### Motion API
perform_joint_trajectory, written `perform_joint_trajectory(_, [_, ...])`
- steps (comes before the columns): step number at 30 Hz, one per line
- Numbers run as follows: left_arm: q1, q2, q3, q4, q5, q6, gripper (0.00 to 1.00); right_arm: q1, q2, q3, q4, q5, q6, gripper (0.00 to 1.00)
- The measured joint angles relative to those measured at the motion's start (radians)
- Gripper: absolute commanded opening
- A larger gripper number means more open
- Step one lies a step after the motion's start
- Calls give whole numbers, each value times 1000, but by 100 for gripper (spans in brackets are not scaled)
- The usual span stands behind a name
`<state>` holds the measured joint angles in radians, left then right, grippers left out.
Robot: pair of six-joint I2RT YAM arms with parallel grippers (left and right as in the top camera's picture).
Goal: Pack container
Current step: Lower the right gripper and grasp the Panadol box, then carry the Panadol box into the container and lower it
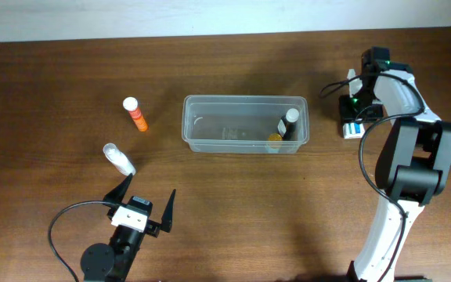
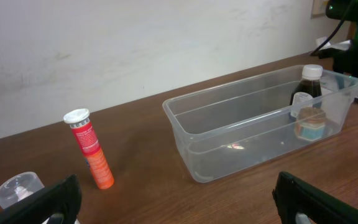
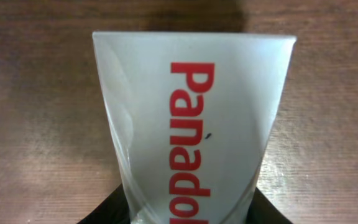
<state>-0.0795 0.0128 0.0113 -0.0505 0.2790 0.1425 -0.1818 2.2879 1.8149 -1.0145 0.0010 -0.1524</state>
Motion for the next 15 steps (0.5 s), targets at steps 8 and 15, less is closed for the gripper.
perform_joint_trajectory(8, [0,0,0,0,0,0,99,2,6,281,-265,-109,38,38])
perform_joint_trajectory(15, [0,0,0,0,0,0,99,36,6,619,-578,-166,75,39])
